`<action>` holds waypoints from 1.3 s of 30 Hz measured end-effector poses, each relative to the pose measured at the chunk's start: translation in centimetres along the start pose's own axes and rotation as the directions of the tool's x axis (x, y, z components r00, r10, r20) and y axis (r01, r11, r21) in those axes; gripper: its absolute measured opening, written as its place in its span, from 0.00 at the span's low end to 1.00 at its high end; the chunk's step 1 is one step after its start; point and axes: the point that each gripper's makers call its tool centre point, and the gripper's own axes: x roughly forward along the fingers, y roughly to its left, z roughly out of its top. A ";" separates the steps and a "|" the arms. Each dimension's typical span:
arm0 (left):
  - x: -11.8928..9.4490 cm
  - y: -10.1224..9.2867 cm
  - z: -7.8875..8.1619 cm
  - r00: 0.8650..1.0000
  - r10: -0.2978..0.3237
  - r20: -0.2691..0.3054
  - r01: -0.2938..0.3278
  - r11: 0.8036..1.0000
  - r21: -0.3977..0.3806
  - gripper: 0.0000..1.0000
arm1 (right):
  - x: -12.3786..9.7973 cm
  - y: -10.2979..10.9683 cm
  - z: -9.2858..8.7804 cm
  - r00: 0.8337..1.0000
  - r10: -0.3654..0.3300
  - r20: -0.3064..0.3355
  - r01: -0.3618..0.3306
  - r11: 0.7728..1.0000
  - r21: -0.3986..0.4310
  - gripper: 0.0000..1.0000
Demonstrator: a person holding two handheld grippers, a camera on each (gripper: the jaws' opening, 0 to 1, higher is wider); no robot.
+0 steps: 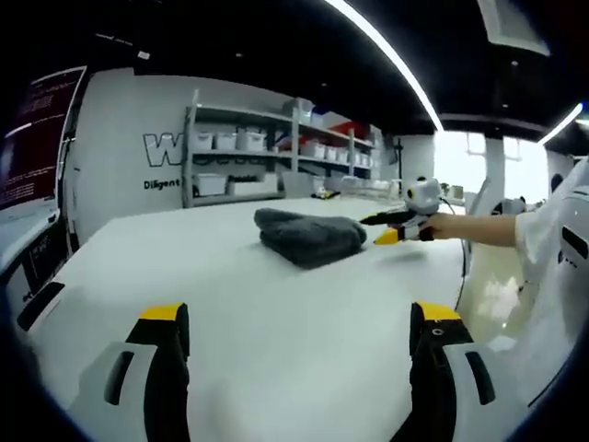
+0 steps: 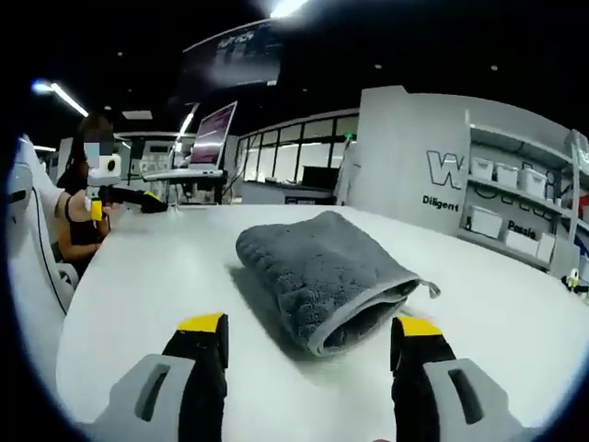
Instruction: Open the folded towel by lifting each exposed corner and separating the folded layers until the towel lies flat within the target outline without major curled edges
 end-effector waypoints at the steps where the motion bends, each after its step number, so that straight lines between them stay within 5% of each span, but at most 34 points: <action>1: 0.0 0.0 0.1 1.000 -0.001 0.002 0.001 1.000 0.001 0.98 | 0.1 0.0 -0.1 1.000 0.002 0.001 -0.002 1.000 -0.007 0.58; 12: -0.4 0.6 -0.2 1.000 0.024 0.005 -0.024 1.000 -0.002 0.96 | -0.9 2.5 2.1 0.991 0.061 0.116 -0.061 0.998 -0.001 0.04; 26: -0.3 0.5 -0.2 1.000 0.018 0.022 -0.017 1.000 -0.025 0.94 | -0.4 13.5 3.4 0.967 0.210 0.145 -0.222 0.972 0.079 0.00; 32: -0.6 1.3 0.1 0.998 0.040 0.046 -0.038 0.998 -0.050 0.94 | 2.5 18.7 4.5 0.966 0.232 0.115 -0.237 0.971 0.033 0.00; 39: -0.6 1.4 0.6 0.996 0.067 0.053 -0.066 0.998 -0.017 0.94 | 5.9 21.5 4.8 0.958 0.260 0.121 -0.266 0.963 0.036 0.00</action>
